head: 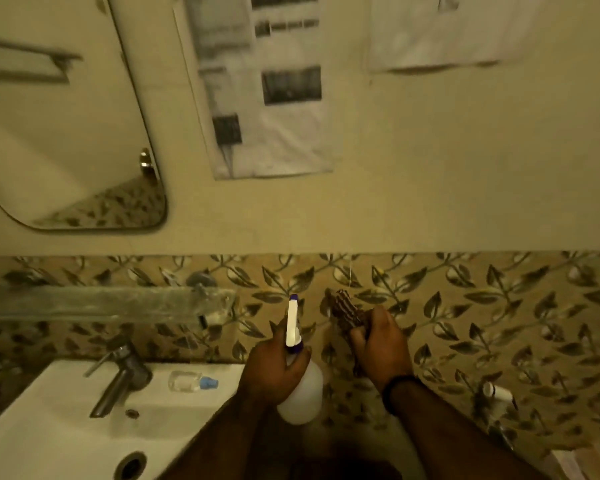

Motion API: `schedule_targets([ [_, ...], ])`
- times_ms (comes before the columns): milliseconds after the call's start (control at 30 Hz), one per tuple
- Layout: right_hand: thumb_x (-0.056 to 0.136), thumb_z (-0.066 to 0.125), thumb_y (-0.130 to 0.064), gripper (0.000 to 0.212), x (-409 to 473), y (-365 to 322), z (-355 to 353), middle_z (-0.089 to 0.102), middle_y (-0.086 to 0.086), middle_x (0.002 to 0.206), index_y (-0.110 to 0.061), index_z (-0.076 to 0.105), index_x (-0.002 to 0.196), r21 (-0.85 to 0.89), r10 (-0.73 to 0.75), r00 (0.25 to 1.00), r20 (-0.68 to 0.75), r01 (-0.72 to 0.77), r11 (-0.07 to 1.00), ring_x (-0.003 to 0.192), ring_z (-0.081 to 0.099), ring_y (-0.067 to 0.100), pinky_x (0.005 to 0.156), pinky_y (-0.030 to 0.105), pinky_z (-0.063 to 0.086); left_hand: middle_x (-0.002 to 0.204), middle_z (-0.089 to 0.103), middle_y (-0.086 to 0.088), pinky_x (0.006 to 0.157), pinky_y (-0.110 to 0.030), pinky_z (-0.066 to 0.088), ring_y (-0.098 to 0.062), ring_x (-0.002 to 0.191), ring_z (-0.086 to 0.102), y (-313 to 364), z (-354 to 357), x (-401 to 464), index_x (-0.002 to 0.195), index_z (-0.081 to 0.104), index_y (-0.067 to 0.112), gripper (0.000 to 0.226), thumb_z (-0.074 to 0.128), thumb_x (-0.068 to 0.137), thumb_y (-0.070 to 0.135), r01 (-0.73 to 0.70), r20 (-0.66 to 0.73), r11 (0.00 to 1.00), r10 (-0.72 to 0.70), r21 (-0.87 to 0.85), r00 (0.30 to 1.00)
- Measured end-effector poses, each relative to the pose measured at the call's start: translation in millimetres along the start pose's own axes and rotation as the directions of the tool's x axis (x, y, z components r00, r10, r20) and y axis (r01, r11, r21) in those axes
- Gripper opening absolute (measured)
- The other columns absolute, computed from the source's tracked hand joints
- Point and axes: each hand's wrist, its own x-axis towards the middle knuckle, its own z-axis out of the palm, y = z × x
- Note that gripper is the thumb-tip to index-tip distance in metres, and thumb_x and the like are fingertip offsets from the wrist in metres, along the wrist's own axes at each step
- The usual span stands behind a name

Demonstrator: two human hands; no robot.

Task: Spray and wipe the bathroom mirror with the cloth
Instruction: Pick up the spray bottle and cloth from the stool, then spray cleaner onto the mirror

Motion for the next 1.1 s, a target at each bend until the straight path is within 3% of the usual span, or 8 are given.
schedule_targets([
  [133, 0.088, 0.05, -0.017, 0.013, 30, -42, -37, 0.051, 0.005, 0.08, -0.02, 0.038, 0.087, 0.064, -0.086, 0.99, -0.11, 0.094, 0.994, 0.066, 0.05, 0.025, 0.054, 0.038, 0.042, 0.081, 0.062, 0.01, 0.063, -0.019, 0.04, -0.009, 0.074, 0.061, 40, -40, 21, 0.139, 0.051, 0.014, 0.055, 0.064, 0.091, 0.036, -0.096, -0.087, 0.995, 0.096, 0.006, 0.992],
  [233, 0.088, 0.047, -0.014, 0.017, 48, -72, -61, 0.047, 0.007, 0.085, -0.024, 0.033, 0.088, 0.071, -0.215, 0.962, -0.17, 0.229, 0.971, 0.066, 0.045, 0.026, 0.054, 0.039, 0.038, 0.08, 0.064, 0.008, 0.065, -0.024, 0.044, -0.011, 0.072, 0.062, 68, -67, 33, 0.138, 0.051, 0.018, 0.055, 0.064, 0.087, 0.033, -0.163, -0.162, 0.986, 0.158, -0.016, 0.974],
  [400, 0.092, 0.051, -0.02, 0.009, 72, -120, -90, 0.057, 0.005, 0.098, -0.017, 0.055, 0.099, 0.017, -0.358, 0.901, -0.245, 0.373, 0.928, 0.082, 0.056, 0.028, 0.069, 0.041, 0.052, 0.084, 0.069, -0.001, 0.072, -0.032, 0.051, -0.021, 0.076, 0.064, 101, -111, 50, 0.126, 0.06, 0.016, 0.049, 0.064, 0.082, 0.036, -0.174, -0.329, 0.984, 0.153, -0.035, 0.932],
  [467, 0.089, 0.052, -0.03, 0.007, 77, -139, -93, 0.062, 0.0, 0.09, -0.025, 0.056, 0.087, 0.015, -0.399, 0.874, -0.276, 0.419, 0.908, 0.086, 0.061, 0.027, 0.074, 0.043, 0.054, 0.087, 0.07, -0.003, 0.074, -0.033, 0.053, -0.023, 0.078, 0.065, 109, -130, 51, 0.131, 0.057, 0.016, 0.05, 0.066, 0.084, 0.031, -0.181, -0.371, 0.983, 0.157, -0.03, 0.915],
  [533, 0.089, 0.053, -0.019, 0.005, 78, -163, -92, 0.06, -0.004, 0.096, -0.021, 0.057, 0.09, 0.052, -0.45, 0.842, -0.296, 0.485, 0.873, 0.086, 0.059, 0.024, 0.074, 0.036, 0.053, 0.091, 0.071, -0.006, 0.078, -0.037, 0.056, -0.024, 0.08, 0.066, 112, -151, 49, 0.141, 0.052, 0.016, 0.06, 0.067, 0.084, 0.03, -0.184, -0.41, 0.982, 0.155, -0.034, 0.899],
  [633, 0.091, 0.05, -0.005, 0.01, 79, -199, -80, 0.052, 0.004, 0.111, -0.008, 0.058, 0.097, 0.019, -0.545, 0.77, -0.332, 0.583, 0.813, 0.087, 0.055, 0.021, 0.076, 0.034, 0.051, 0.09, 0.07, -0.005, 0.075, -0.039, 0.058, -0.022, 0.079, 0.066, 108, -186, 43, 0.142, 0.05, 0.018, 0.064, 0.067, 0.082, 0.033, -0.174, -0.456, 0.983, 0.131, -0.054, 0.88],
  [767, 0.091, 0.051, -0.005, 0.008, 72, -248, -56, 0.052, 0.008, 0.104, -0.007, 0.058, 0.095, 0.102, -0.58, 0.729, -0.364, 0.65, 0.753, 0.087, 0.055, 0.026, 0.073, 0.033, 0.049, 0.085, 0.066, 0.003, 0.059, -0.021, 0.044, -0.011, 0.074, 0.061, 92, -236, 28, 0.12, 0.062, 0.014, 0.043, 0.072, 0.082, 0.031, -0.103, -0.517, 0.991, 0.046, -0.081, 0.855],
  [1100, 0.082, 0.07, -0.016, 0.028, 56, -342, 9, 0.042, -0.002, 0.102, -0.012, 0.052, 0.102, 0.211, -0.63, 0.697, -0.342, 0.71, 0.672, 0.082, 0.048, 0.014, 0.07, 0.025, 0.045, 0.082, 0.066, -0.001, 0.057, -0.02, 0.041, -0.012, 0.069, 0.059, 37, -357, -11, 0.102, 0.064, 0.014, 0.021, 0.071, 0.083, 0.021, 0.037, -0.664, 0.997, -0.075, -0.071, 0.744],
])
